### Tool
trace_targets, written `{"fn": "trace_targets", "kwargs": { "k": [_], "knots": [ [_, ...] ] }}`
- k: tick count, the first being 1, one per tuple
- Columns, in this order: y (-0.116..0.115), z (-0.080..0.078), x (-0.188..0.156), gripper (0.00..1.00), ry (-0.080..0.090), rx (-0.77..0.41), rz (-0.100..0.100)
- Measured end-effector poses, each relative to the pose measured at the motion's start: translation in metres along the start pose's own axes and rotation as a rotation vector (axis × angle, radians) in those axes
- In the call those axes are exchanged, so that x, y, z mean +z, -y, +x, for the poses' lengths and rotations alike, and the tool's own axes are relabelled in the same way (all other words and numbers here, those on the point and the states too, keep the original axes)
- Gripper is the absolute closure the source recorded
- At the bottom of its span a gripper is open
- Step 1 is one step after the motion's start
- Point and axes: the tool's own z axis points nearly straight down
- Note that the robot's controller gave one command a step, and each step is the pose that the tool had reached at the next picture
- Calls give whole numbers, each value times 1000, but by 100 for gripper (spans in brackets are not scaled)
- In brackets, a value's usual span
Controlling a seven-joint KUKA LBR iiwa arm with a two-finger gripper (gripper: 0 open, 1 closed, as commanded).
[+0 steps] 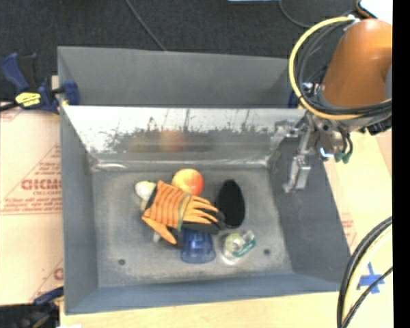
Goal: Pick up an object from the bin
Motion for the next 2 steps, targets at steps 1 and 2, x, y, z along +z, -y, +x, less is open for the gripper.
{"fn": "trace_targets", "kwargs": {
  "k": [1, 2],
  "knots": [
    [-1, -1, -5, 0, 8, -3, 2],
    [-53, 9, 139, 0, 10, 138, 1]
  ]
}}
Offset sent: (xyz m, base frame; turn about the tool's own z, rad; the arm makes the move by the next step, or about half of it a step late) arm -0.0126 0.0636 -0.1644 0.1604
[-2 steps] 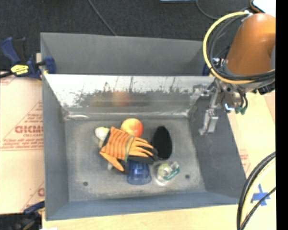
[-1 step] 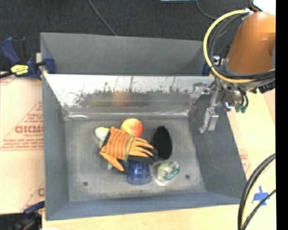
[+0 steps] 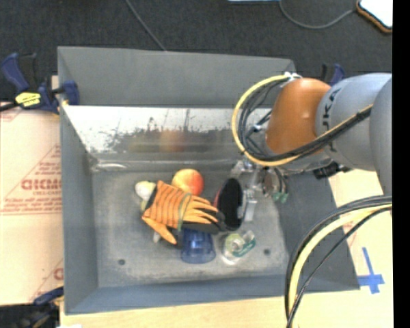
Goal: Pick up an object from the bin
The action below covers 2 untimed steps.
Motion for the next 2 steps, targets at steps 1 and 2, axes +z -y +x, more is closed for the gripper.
{"fn": "trace_targets", "kwargs": {
  "k": [1, 2],
  "knots": [
    [-18, -10, -69, 0, 21, -184, 3],
    [-83, 9, -7, 0, 10, -213, -1]
  ]
}}
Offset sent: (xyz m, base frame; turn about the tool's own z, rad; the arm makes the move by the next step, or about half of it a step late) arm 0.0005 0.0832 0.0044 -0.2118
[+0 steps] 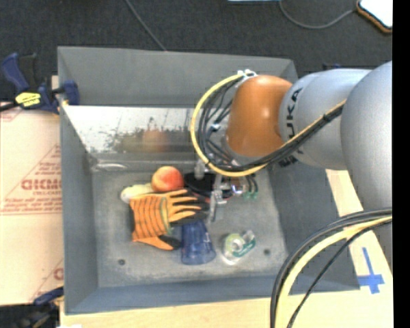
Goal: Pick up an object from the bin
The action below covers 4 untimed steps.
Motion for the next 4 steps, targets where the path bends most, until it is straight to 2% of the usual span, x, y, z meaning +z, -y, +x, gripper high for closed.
{"fn": "trace_targets", "kwargs": {
  "k": [1, 2, 3, 4],
  "knots": [
    [2, -17, 28, 0, 30, 0, 8],
    [25, -31, 29, 100, 17, 655, -4],
    [25, -31, 29, 100, 18, 653, -4],
    [26, -29, -2, 100, 11, 651, -2]
  ]
}}
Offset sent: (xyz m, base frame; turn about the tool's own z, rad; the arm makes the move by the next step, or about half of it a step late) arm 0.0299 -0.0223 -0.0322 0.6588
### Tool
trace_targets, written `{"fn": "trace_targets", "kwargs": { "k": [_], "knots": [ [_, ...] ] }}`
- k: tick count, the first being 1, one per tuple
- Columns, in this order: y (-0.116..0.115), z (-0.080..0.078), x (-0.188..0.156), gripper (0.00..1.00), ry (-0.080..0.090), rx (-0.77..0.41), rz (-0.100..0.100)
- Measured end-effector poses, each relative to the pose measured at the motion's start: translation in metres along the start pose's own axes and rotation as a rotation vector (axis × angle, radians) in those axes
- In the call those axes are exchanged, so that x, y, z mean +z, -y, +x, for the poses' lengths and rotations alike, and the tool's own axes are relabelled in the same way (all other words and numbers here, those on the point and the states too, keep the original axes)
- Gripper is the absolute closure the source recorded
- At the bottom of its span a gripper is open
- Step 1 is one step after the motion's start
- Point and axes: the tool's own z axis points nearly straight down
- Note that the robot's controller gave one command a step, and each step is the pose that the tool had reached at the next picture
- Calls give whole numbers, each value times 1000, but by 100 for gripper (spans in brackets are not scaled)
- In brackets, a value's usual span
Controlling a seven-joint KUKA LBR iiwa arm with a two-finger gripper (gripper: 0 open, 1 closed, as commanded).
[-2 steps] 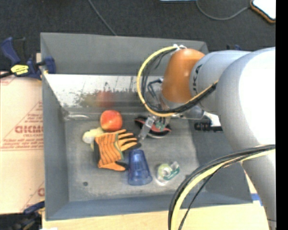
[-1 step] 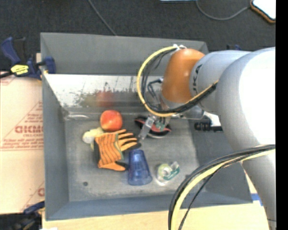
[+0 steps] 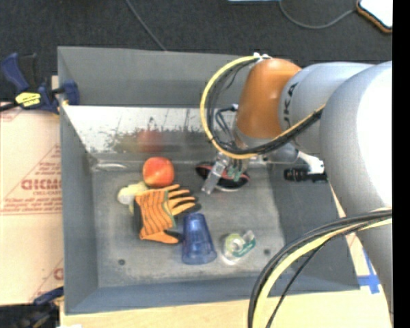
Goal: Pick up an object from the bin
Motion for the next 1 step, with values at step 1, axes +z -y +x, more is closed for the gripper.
{"fn": "trace_targets", "kwargs": {
  "k": [1],
  "knots": [
    [-1, -2, -24, 100, 4, -2, -3]
  ]
}}
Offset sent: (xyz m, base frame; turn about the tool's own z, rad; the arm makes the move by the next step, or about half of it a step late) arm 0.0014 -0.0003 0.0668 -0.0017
